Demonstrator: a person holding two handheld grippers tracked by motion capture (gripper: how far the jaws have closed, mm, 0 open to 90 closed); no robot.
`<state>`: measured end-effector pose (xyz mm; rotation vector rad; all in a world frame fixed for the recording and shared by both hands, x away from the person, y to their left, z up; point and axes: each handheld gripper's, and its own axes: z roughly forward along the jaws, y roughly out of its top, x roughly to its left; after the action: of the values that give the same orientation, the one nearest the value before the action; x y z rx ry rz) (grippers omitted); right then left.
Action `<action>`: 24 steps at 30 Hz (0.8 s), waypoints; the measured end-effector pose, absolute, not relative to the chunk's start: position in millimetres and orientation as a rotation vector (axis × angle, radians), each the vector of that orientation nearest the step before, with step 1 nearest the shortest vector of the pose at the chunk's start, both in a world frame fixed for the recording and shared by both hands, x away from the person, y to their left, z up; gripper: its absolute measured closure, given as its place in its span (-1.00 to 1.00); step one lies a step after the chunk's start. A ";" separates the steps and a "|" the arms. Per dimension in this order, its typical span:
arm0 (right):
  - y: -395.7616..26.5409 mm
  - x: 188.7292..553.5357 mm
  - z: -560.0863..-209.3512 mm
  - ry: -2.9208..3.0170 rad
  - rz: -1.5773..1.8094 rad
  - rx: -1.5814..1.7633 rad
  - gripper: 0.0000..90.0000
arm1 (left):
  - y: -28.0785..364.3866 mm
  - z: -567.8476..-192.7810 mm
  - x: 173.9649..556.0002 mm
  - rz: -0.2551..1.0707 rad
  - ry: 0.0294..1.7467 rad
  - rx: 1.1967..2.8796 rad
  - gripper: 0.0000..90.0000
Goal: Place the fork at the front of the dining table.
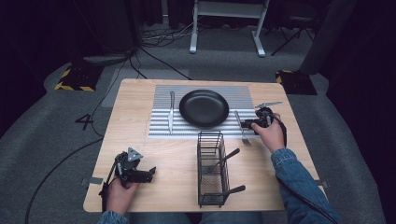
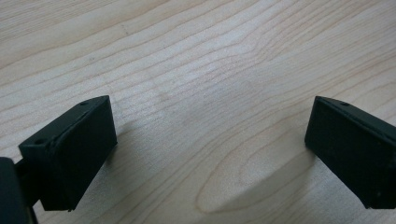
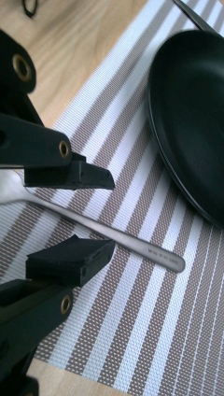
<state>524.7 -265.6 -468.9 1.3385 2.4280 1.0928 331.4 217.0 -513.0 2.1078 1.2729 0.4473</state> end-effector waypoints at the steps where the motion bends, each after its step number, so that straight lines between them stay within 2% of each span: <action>1: -263.4 516.3 -466.0 2.431 1.085 1.304 0.36 | 217.0 -513.0 331.3 0.447 1.273 2.108 -0.95; 6: -256.0 501.1 -466.0 2.466 1.000 1.233 0.36 | 217.0 -513.0 331.3 0.447 1.273 2.107 -0.95; 9: -248.7 495.0 -469.4 2.468 0.905 1.235 0.50 | 216.9 -513.1 331.3 0.447 1.274 2.106 -0.95; 20: -240.9 511.9 -483.0 2.407 0.810 1.391 0.77 | 217.1 -513.0 331.4 0.449 1.272 2.108 -0.95; 24: -238.7 513.1 -482.3 2.385 0.790 1.416 0.81 | 217.0 -513.0 331.4 0.447 1.273 2.108 -0.95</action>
<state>513.1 -238.7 -482.3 1.4164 2.3851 0.7899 331.4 217.0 -513.0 2.1079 1.2729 0.4474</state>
